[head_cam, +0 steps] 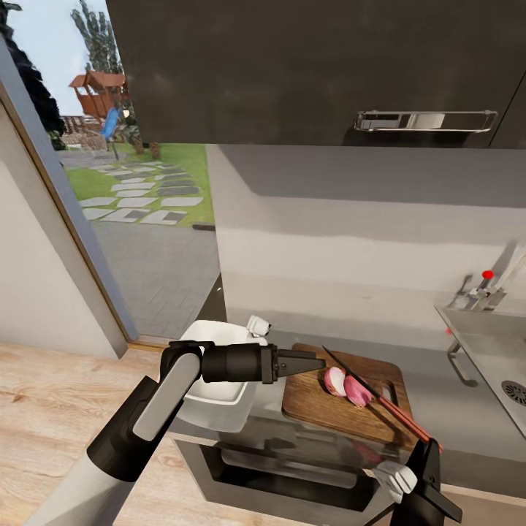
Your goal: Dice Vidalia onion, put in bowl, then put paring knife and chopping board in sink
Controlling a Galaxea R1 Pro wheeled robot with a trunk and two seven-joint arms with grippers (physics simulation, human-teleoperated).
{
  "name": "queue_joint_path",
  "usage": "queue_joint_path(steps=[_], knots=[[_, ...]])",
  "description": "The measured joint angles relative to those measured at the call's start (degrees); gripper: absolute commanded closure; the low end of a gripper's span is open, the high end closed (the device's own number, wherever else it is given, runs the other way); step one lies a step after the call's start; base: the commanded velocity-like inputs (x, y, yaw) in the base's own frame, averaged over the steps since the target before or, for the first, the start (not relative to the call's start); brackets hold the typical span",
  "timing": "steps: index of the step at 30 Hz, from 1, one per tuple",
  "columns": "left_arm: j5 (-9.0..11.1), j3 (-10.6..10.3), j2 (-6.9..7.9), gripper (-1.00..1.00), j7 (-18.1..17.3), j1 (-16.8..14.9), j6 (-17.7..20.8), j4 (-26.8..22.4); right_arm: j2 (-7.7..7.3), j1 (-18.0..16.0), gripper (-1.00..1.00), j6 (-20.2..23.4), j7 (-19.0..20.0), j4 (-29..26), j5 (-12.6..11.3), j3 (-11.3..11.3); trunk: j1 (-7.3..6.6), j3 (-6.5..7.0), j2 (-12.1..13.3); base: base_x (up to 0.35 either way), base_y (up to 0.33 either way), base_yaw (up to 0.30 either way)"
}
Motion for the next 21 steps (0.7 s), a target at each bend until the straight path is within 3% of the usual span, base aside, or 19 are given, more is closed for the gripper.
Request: queue_joint_path(steps=[21], knots=[[0.0, 0.01, 0.03, -1.0, 0.0, 0.0, 0.0, 0.0, 0.07, 0.0, 1.0, 0.06, 0.01, 0.77, 0.0, 0.0, 0.0, 0.0, 0.0, 0.0, 0.0, 0.0]])
